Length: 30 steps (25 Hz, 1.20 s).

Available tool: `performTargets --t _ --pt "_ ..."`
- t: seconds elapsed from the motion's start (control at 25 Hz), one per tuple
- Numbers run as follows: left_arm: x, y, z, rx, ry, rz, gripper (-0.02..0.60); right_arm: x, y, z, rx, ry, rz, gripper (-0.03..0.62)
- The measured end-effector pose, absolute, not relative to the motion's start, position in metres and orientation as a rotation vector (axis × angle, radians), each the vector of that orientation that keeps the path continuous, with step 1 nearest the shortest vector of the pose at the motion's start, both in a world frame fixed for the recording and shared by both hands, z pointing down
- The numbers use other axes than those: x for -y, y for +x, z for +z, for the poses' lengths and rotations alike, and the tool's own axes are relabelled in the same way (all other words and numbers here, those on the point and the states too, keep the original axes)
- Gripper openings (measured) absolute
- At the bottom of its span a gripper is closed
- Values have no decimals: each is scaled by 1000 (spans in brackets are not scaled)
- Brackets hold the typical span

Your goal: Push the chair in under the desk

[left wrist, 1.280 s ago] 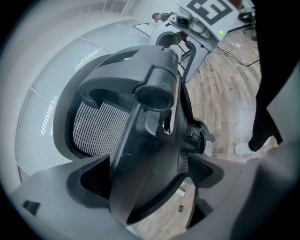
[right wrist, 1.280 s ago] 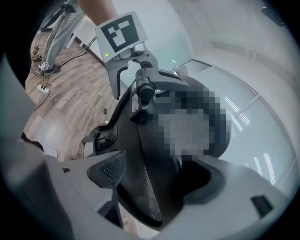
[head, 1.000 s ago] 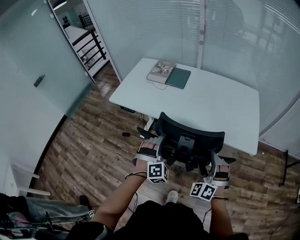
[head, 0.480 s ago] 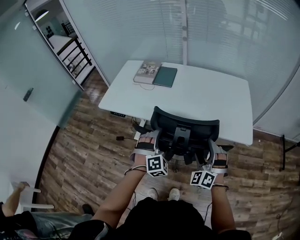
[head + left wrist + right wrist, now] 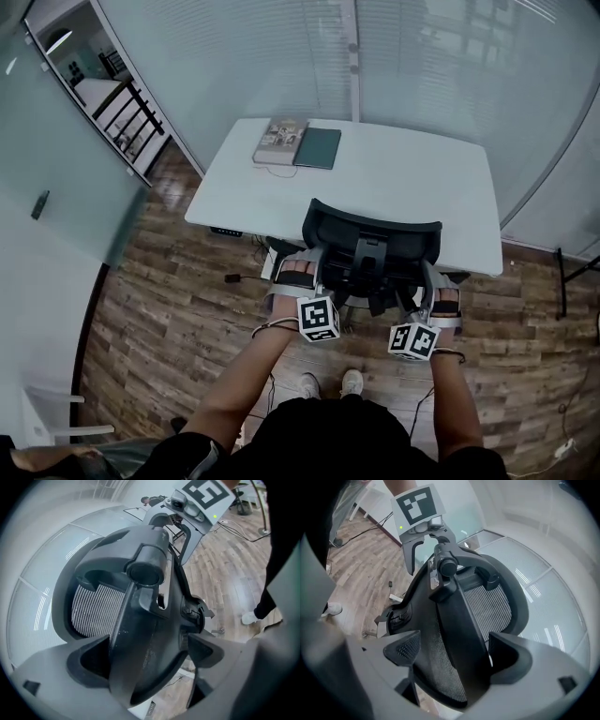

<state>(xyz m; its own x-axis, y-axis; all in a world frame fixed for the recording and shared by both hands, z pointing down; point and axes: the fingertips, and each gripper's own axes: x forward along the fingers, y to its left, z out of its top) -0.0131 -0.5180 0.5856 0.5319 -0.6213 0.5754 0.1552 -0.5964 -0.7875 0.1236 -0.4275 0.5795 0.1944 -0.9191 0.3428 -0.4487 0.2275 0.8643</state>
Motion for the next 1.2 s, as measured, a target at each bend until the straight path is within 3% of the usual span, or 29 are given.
performTargets --t 1.2 --pt "519 6 579 -289 -1914 -1081 509 426 143 577 1450 1344 -437 474"
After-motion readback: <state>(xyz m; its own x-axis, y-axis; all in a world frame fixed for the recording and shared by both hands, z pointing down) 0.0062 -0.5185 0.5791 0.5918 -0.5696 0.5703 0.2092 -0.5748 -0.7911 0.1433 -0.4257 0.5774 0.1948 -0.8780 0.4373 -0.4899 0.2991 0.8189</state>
